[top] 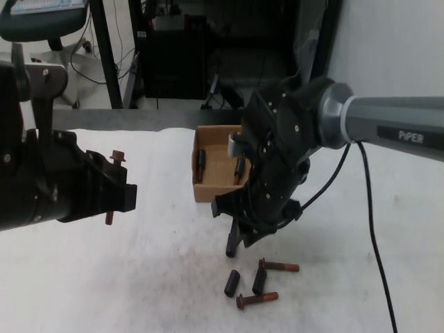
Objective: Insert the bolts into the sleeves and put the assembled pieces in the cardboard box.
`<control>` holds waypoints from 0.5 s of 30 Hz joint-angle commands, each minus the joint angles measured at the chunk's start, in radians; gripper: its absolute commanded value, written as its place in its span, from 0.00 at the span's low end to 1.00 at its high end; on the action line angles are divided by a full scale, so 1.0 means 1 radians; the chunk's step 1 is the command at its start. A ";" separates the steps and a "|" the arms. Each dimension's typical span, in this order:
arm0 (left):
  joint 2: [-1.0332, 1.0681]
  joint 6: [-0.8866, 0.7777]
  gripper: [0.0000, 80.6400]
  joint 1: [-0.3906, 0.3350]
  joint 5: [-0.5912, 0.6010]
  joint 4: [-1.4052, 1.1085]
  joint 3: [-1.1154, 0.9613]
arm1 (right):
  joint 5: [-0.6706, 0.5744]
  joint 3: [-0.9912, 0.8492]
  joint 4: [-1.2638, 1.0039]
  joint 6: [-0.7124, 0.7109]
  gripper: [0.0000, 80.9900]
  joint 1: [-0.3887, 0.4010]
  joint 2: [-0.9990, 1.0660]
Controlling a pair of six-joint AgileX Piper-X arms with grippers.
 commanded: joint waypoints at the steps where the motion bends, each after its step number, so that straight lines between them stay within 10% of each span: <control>1: -0.010 0.007 0.00 0.003 0.007 -0.006 -0.001 | -0.020 -0.014 -0.023 0.014 0.34 0.007 0.008; 15: -0.010 0.007 0.00 0.003 0.007 -0.006 -0.001 | -0.020 -0.028 -0.070 0.050 0.34 0.012 0.053</control>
